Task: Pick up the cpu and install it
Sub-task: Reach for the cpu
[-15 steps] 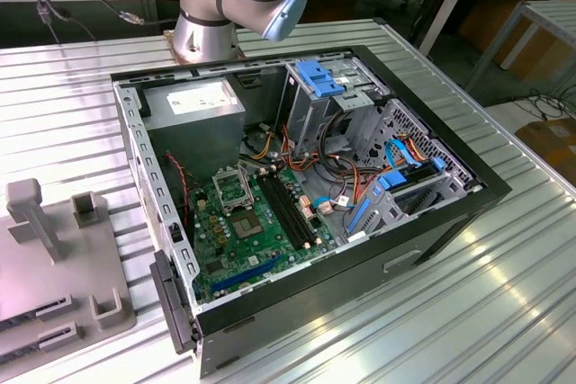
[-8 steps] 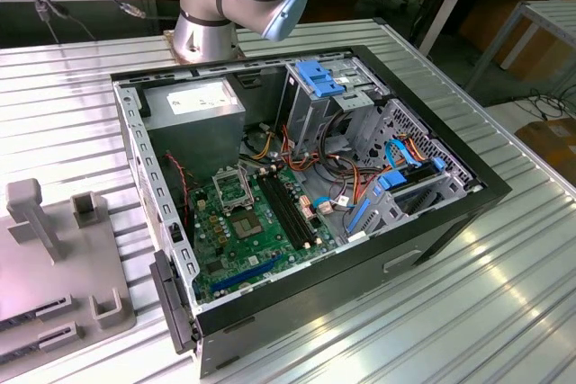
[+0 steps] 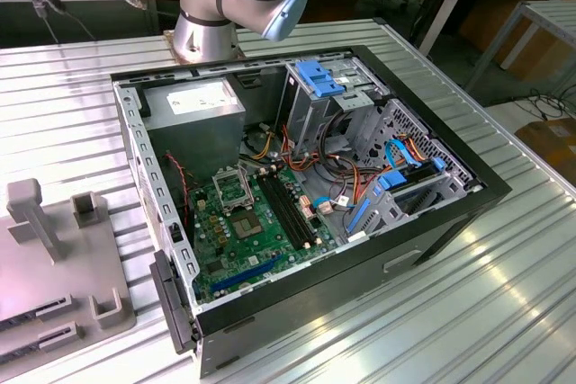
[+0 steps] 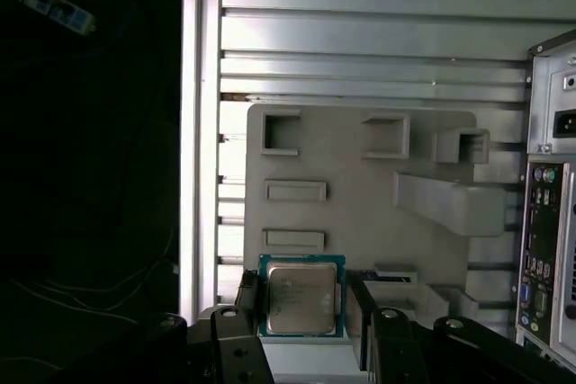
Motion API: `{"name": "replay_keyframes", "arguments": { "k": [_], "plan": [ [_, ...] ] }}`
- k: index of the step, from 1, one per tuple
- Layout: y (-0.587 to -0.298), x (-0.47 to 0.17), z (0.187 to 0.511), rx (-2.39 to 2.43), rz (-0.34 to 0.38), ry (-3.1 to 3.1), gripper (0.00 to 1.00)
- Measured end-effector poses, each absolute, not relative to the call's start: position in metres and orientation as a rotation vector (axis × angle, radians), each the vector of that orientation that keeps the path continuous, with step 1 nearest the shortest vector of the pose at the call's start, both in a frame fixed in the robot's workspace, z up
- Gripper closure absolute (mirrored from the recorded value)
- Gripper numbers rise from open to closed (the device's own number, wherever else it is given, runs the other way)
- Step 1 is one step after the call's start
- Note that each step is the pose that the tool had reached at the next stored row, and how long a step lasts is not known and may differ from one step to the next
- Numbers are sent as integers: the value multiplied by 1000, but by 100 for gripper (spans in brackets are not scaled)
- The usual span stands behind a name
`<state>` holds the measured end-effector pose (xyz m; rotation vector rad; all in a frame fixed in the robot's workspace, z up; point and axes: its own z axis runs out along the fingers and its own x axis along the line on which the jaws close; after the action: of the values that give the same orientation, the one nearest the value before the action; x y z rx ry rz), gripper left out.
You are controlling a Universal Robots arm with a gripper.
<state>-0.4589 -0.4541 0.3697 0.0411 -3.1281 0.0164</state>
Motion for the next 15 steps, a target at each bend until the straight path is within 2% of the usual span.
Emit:
{"name": "replay_keyframes", "arguments": {
  "k": [11,13,15],
  "plan": [
    [-454,-459,387,41,16,-3128,53],
    [-454,-458,398,41,16,-3128,53],
    [-454,-439,398,41,16,-3128,53]
  ]
}}
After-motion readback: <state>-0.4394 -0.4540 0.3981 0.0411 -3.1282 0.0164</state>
